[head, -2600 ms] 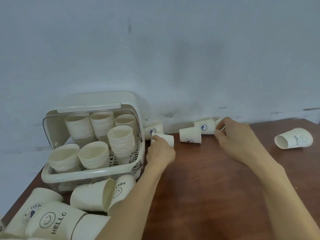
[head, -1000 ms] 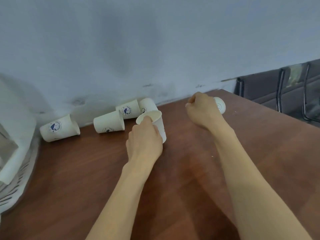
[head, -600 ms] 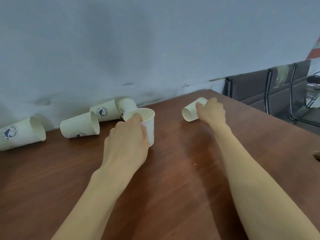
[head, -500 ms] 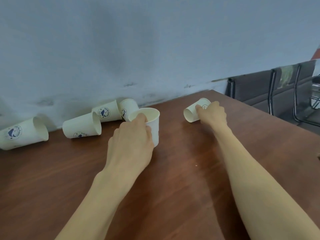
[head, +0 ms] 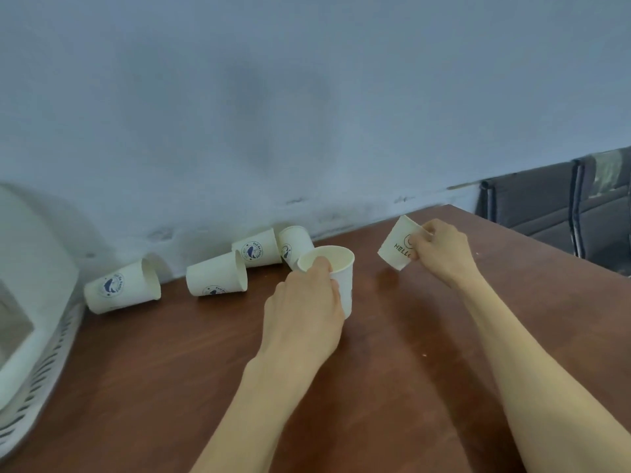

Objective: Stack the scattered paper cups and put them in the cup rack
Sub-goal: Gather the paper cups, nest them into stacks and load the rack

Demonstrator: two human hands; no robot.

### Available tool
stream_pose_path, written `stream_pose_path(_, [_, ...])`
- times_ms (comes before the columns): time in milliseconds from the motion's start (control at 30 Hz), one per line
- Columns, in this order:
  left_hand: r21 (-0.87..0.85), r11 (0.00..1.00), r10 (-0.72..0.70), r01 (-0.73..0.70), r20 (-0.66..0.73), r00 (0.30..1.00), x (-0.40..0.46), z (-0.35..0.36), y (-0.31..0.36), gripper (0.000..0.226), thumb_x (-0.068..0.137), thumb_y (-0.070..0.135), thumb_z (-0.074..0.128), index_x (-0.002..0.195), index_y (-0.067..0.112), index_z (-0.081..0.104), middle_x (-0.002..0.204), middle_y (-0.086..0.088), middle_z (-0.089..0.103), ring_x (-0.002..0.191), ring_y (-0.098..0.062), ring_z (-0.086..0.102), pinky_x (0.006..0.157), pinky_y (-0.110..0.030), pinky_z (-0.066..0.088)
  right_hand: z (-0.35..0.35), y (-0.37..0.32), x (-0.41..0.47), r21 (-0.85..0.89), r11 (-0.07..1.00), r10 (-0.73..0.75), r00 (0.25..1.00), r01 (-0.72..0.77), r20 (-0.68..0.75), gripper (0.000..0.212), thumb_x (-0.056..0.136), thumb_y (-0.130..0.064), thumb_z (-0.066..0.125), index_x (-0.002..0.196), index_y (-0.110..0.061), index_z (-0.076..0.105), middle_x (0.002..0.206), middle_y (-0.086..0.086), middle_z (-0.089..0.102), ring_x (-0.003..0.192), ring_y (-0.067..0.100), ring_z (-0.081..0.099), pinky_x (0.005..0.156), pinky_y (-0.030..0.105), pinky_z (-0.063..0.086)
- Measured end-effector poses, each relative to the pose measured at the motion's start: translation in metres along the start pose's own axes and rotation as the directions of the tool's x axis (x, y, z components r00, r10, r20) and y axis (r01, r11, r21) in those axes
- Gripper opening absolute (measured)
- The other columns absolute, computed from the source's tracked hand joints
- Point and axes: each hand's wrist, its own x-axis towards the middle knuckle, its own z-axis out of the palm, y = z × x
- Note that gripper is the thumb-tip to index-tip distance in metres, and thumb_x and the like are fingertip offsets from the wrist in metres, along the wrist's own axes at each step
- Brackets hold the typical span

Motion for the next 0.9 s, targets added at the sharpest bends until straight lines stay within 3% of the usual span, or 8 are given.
stream_pose_path(67, [-0.013, 1.0, -0.007, 0.007, 0.003, 1.0, 0.0, -0.003, -0.005, 0.015, 0.099, 0.027, 0.032, 0.106, 0.019, 0.043, 0.088, -0.004, 0.047, 0.083, -0.029, 0.043, 0.073, -0.038, 0.04, -0.004, -0.013, -0.009, 0.002, 0.999, -0.046, 0.999, 0.046, -0.017, 0.02, 0.085, -0.017, 0.051, 0.101, -0.011, 0.061, 0.098, 0.009, 0.067, 0.088, 0.025, 0.058, 0.053, 0.027, 0.039])
stream_pose_path(200, [-0.108, 0.993, -0.043, 0.042, -0.008, 0.999, -0.007, -0.009, -0.012, 0.01, 0.097, 0.027, 0.034, 0.097, 0.021, 0.042, 0.095, -0.008, 0.057, 0.09, -0.032, 0.049, 0.075, -0.043, 0.045, -0.008, -0.041, -0.043, 0.014, 0.985, -0.169, 0.983, 0.171, -0.067, 0.022, 0.086, -0.021, 0.056, 0.104, -0.011, 0.061, 0.101, 0.012, 0.066, 0.092, 0.03, 0.06, 0.07, 0.036, 0.049])
stream_pose_path(333, [-0.086, 0.996, -0.036, 0.033, -0.034, 0.999, -0.03, -0.026, -0.012, 0.011, 0.096, 0.028, 0.035, 0.096, 0.024, 0.046, 0.09, -0.006, 0.059, 0.086, -0.033, 0.052, 0.072, -0.041, 0.047, -0.008, -0.065, -0.084, -0.043, 0.962, -0.268, 0.963, 0.268, 0.002, 0.016, 0.087, -0.023, 0.056, 0.098, -0.013, 0.061, 0.091, 0.007, 0.068, 0.084, 0.026, 0.061, 0.065, 0.032, 0.045])
stream_pose_path(533, [-0.073, 0.995, -0.077, 0.072, -0.065, 0.995, -0.081, -0.075, -0.033, 0.014, 0.097, 0.028, 0.037, 0.097, 0.025, 0.05, 0.093, 0.0, 0.053, 0.081, -0.029, 0.046, 0.072, -0.037, 0.042, -0.02, -0.103, -0.146, -0.117, 0.926, -0.353, 0.933, 0.36, 0.076, 0.011, 0.087, -0.027, 0.051, 0.092, -0.018, 0.056, 0.085, 0.002, 0.067, 0.083, 0.027, 0.06, 0.072, 0.043, 0.053])
stream_pose_path(667, [-0.058, 0.994, -0.098, 0.092, -0.109, 0.989, -0.116, -0.109, -0.05, 0.016, 0.098, 0.031, 0.037, 0.102, 0.024, 0.051, 0.096, 0.001, 0.046, 0.085, -0.03, 0.052, 0.075, -0.04, 0.046, -0.024, -0.131, -0.185, -0.142, 0.907, -0.377, 0.915, 0.396, 0.146, 0.01, 0.086, -0.03, 0.049, 0.089, -0.021, 0.054, 0.086, 0.002, 0.067, 0.082, 0.029, 0.06, 0.072, 0.044, 0.053])
stream_pose_path(800, [-0.029, 0.993, -0.115, 0.112, -0.123, 0.986, -0.15, -0.137, -0.068, 0.018, 0.1, 0.033, 0.036, 0.105, 0.024, 0.05, 0.099, 0.001, 0.043, 0.078, -0.026, 0.046, 0.075, -0.038, 0.044, -0.027, -0.154, -0.223, -0.172, 0.876, -0.419, 0.887, 0.451, 0.195, 0.008, 0.087, -0.029, 0.05, 0.089, -0.022, 0.053, 0.087, 0.001, 0.069, 0.082, 0.03, 0.06, 0.073, 0.043, 0.052])
stream_pose_path(900, [-0.029, 0.993, -0.118, 0.115, -0.129, 0.985, -0.173, -0.152, -0.083, 0.02, 0.099, 0.034, 0.037, 0.105, 0.024, 0.052, 0.097, 0.002, 0.044, 0.086, -0.026, 0.054, 0.078, -0.041, 0.047, -0.028, -0.167, -0.25, -0.196, 0.849, -0.447, 0.865, 0.49, 0.226, 0.008, 0.089, -0.029, 0.05, 0.086, -0.022, 0.049, 0.09, 0.001, 0.069, 0.082, 0.031, 0.06, 0.072, 0.042, 0.052])
